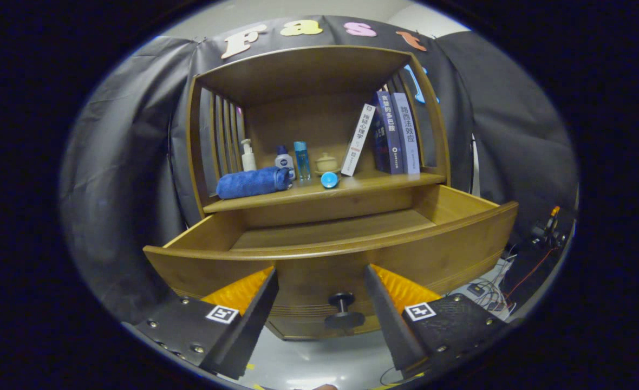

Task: Pull open the drawer, take out the items inside it, and place them on the countertop above the cabinet.

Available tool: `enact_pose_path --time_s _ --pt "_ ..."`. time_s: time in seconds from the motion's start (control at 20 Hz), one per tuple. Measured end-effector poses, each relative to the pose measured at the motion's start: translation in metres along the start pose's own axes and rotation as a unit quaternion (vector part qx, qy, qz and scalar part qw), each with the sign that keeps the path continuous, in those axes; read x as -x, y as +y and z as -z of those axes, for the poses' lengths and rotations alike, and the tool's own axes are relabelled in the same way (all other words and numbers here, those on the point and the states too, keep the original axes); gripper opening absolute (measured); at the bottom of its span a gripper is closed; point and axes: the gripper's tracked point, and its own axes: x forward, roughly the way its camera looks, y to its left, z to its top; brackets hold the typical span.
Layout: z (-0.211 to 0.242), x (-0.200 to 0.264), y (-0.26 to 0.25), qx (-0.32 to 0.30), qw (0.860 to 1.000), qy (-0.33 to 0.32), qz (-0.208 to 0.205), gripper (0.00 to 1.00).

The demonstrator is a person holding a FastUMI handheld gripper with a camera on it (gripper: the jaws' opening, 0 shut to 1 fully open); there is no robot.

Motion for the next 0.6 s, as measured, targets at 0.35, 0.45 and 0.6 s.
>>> enact_pose_path --time_s 0.35,0.45,0.6 --pt "-0.004 -0.012 -0.003 -0.003 1.0 0.003 -0.009 0.97" --pt "-0.012 -0.017 -0.004 -0.006 1.0 -0.004 -0.012 0.96" --pt "-0.016 -0.033 -0.003 -0.006 1.0 -0.003 -0.011 0.97"
